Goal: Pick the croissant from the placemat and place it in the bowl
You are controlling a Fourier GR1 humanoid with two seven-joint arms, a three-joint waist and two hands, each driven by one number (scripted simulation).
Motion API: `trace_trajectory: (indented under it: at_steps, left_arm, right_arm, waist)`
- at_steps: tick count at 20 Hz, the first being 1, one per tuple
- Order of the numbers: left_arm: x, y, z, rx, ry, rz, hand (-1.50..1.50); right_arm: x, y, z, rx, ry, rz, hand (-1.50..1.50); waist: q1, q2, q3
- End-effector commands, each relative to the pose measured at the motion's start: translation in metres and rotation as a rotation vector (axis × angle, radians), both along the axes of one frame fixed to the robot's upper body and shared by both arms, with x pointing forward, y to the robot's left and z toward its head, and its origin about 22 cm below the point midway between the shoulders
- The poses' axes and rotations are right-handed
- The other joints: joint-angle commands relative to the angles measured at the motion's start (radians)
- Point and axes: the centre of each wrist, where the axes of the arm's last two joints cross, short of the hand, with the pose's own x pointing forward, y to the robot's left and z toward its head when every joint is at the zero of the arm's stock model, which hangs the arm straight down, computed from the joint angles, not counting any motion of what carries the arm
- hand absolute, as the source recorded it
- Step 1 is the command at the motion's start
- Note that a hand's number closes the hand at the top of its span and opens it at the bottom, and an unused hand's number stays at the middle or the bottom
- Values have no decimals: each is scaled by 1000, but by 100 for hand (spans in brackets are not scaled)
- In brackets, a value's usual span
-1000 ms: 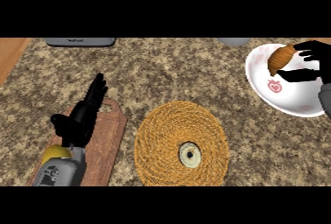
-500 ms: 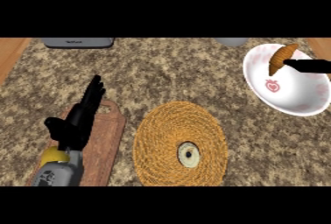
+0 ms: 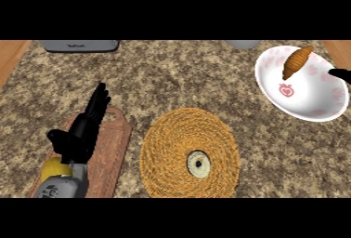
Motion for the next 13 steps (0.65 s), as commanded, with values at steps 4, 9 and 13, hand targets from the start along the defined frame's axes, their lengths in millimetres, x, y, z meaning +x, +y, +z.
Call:
trace_trajectory:
  at_steps: [4,9,13]
  left_arm:
    - [5,-19,-7,4,-1,2,0]
    - [3,6,12,-10,6,-11,0]
    - [-1,1,-8,-2,-4,-20,0]
  right_arm:
    - [-45,-25,-15,95,-17,82,-150]
    - [-76,-43,-8,98,-20,133,-150]
    - [-88,-35,-19,85,-18,109,-150]
  waist:
    - [1,3,1]
    - [5,2,1]
    - [8,3,0]
